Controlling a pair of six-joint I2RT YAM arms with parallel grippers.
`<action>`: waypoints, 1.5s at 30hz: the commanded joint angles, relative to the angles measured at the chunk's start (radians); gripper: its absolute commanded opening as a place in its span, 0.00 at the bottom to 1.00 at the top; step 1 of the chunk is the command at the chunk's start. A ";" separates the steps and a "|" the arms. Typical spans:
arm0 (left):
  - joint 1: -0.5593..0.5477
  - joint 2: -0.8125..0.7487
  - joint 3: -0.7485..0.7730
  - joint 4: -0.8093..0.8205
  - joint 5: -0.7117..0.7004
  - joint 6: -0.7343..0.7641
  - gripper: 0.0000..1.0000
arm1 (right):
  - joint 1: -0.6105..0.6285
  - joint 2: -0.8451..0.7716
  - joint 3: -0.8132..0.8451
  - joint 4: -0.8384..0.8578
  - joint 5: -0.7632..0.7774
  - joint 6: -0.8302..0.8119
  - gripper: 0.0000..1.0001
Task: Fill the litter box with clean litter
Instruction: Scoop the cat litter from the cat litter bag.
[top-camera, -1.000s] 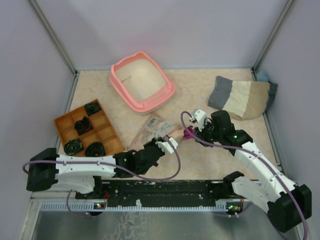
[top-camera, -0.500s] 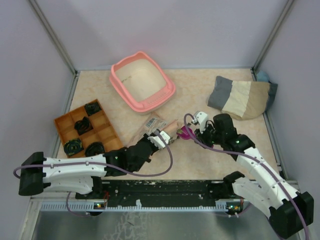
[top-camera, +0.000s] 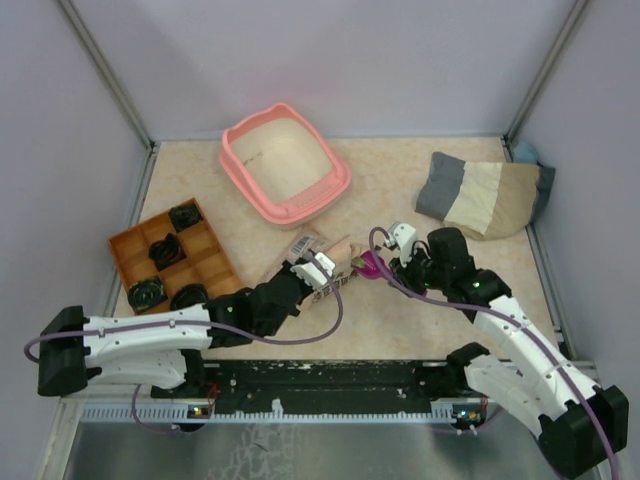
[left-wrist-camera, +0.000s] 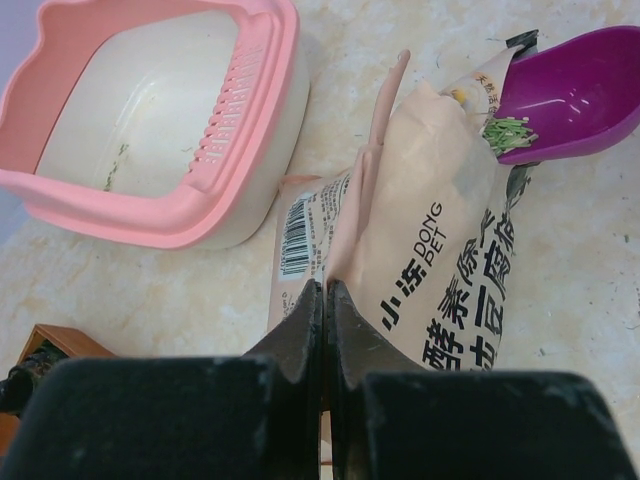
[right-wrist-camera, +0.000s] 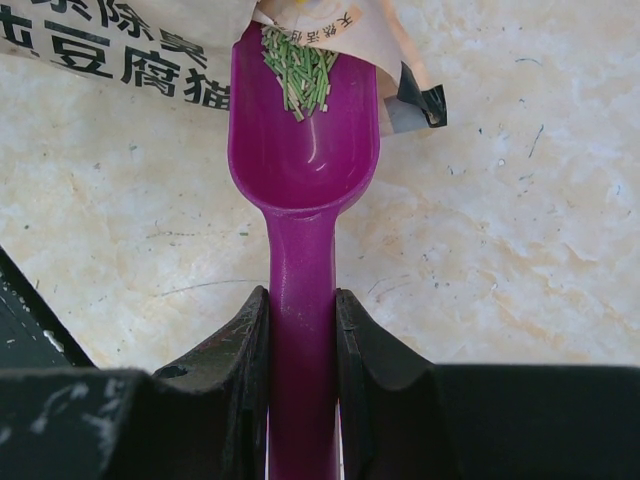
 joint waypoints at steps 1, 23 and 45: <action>0.054 -0.015 0.084 0.002 -0.039 -0.026 0.00 | -0.006 -0.022 0.041 0.031 -0.046 -0.013 0.00; 0.101 -0.063 0.163 -0.007 0.058 -0.008 0.00 | -0.008 0.029 0.130 -0.025 -0.044 -0.046 0.00; 0.104 -0.043 0.200 -0.023 0.031 -0.006 0.00 | -0.027 -0.059 0.115 -0.081 -0.011 -0.039 0.00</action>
